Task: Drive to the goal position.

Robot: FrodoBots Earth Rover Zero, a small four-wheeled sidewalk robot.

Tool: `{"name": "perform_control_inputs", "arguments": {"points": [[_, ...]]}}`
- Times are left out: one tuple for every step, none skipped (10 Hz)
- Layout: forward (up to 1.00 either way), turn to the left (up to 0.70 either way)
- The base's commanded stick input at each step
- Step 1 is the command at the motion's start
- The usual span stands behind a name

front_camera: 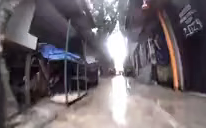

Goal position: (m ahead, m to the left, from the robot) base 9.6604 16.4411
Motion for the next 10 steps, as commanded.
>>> {"name": "perform_control_inputs", "arguments": {"points": [[0.99, 0.00], [0.99, -0.10], [0.99, -0.36], [0.99, -0.39], [0.99, -0.39], [0.99, -0.01], [0.99, 0.00], [0.99, 0.00], [0.99, 0.00], [0.99, -0.17]]}}
